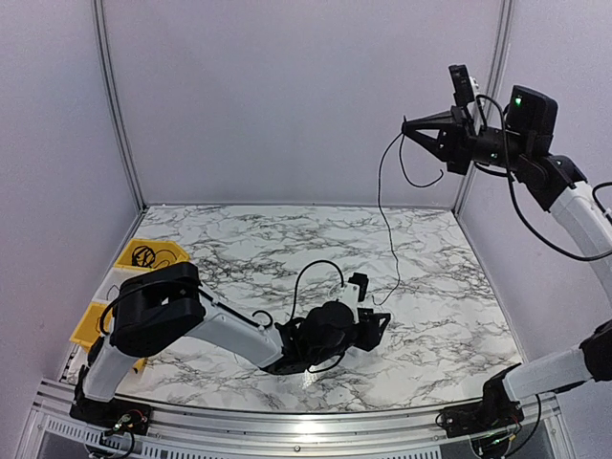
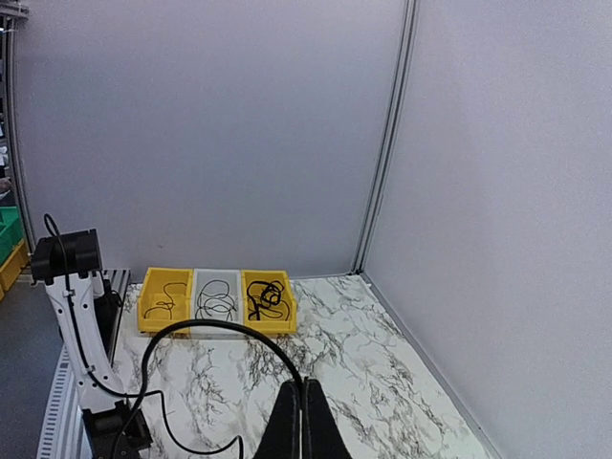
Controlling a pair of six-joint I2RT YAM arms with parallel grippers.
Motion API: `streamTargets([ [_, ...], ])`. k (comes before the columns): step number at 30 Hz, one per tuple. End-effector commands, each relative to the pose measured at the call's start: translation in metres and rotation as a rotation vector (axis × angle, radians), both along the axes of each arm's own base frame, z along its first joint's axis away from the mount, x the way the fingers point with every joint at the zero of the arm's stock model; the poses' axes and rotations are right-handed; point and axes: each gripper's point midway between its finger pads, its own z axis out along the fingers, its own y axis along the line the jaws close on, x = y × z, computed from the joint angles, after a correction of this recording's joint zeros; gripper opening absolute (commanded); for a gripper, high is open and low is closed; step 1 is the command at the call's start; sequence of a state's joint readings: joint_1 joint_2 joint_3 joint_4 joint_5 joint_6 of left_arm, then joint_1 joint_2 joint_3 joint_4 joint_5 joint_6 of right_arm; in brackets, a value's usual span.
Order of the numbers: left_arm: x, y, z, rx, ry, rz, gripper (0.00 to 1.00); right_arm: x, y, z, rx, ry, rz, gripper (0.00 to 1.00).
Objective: Untangle the cables
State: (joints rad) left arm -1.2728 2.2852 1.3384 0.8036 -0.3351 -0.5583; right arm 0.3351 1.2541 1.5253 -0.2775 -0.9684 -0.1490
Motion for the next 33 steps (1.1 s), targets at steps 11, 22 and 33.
streamTargets([
  [11, 0.058, -0.004, -0.047, -0.002, 0.157, 0.096, 0.27, -0.016, 0.007, 0.026, 0.024, -0.043, 0.025, 0.00],
  [22, 0.054, -0.002, -0.045, 0.004, 0.152, 0.075, 0.00, -0.017, 0.006, 0.053, 0.050, -0.090, 0.013, 0.00],
  [33, 0.048, 0.020, -0.067, 0.038, 0.199, 0.104, 0.00, -0.058, -0.046, 0.182, 0.164, -0.408, -0.157, 0.00],
])
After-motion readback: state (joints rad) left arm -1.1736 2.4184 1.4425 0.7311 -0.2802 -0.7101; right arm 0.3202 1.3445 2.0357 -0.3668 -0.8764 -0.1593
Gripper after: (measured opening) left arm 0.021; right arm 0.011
